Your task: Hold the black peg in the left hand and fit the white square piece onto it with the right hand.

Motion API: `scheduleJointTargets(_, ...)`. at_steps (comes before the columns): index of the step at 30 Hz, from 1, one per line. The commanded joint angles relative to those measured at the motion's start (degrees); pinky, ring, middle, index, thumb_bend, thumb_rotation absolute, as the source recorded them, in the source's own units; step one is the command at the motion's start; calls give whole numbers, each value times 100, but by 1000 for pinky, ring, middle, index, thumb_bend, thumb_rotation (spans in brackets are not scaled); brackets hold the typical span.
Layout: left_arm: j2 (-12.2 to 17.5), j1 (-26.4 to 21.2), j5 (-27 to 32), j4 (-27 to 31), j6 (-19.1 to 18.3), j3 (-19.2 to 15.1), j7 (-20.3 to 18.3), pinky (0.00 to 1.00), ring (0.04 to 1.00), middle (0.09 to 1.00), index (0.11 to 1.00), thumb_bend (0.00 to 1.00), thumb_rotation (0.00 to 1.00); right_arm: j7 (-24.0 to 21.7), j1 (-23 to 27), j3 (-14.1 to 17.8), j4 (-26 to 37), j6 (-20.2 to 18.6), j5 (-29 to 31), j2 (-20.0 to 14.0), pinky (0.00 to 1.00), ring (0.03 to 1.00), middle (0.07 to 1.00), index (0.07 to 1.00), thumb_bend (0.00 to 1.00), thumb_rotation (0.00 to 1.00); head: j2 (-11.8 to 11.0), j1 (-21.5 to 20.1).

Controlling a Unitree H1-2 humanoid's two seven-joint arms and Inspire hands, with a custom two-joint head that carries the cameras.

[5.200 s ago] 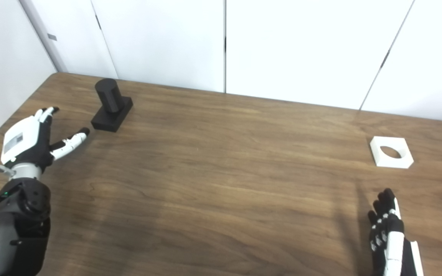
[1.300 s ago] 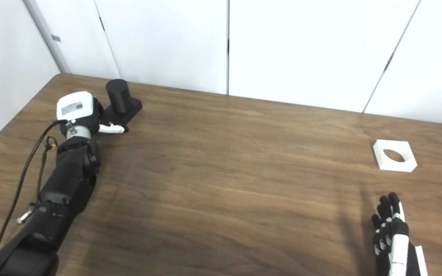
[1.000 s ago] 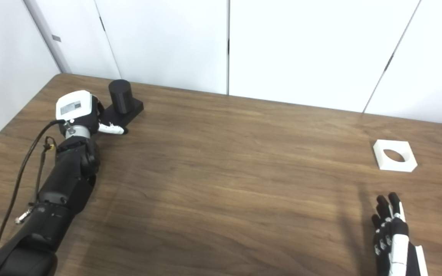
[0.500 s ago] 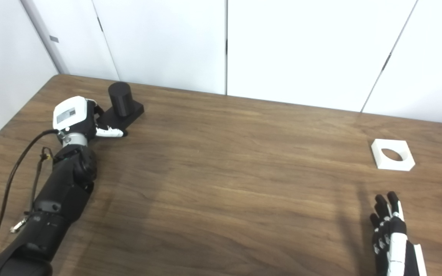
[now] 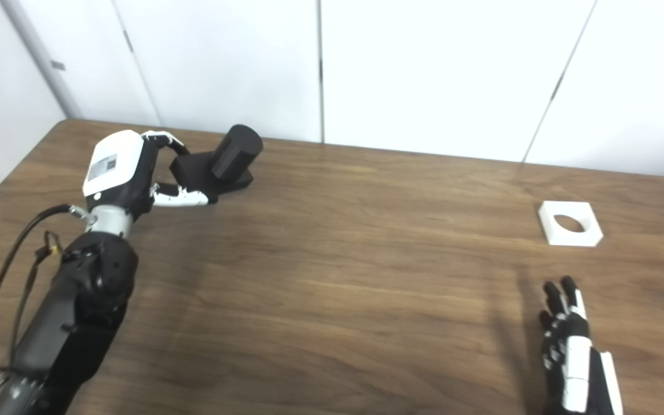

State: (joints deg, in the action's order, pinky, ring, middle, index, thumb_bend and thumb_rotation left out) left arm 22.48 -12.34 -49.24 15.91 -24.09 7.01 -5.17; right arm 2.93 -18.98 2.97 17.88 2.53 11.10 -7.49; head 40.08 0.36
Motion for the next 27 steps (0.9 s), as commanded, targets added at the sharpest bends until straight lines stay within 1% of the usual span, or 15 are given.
scheduleJointTargets(1,97,-13,-45,445,80,21,-172,666,797,758,487,508,56,62,-8,-61,226,64,-87,385,1000,1000,952,975,531,999,16,-81)
scheduleJointTargets(6,54,229,71,1030,243,120,-619,686,807,771,487,508,55,125,-5,-159,234,54,-112,447,1000,990,947,966,526,991,53,-304)
scheduleJointTargets(9,20,346,246,1261,371,169,-830,697,811,777,488,508,50,167,0,-215,233,53,-191,452,1000,991,944,967,536,991,88,-444)
scheduleJointTargets(11,-28,413,366,1355,472,199,-917,687,804,785,488,508,50,220,6,-256,258,32,-241,465,1000,989,941,963,541,993,105,-507)
scheduleJointTargets(14,-96,505,497,1418,666,256,-943,659,790,780,488,507,50,277,15,-311,276,26,-309,470,1000,986,940,963,553,998,149,-591)
scheduleJointTargets(18,-199,663,604,1565,971,381,-1022,653,787,775,488,506,50,329,28,-373,330,-5,-389,493,1000,989,940,968,560,1000,205,-653)
scheduleJointTargets(20,-234,752,665,1637,1102,438,-1072,644,786,772,488,504,53,372,37,-397,360,-38,-424,510,1000,988,936,964,539,1000,223,-671)
scheduleJointTargets(25,-372,1063,866,1596,1580,529,-954,628,766,755,487,505,49,416,43,-434,405,-58,-386,523,1000,993,934,961,552,989,286,-701)
scheduleJointTargets(27,-439,1208,1060,1564,1781,567,-952,634,765,753,486,504,47,434,49,-447,418,-69,-389,517,1000,991,935,963,554,986,318,-719)
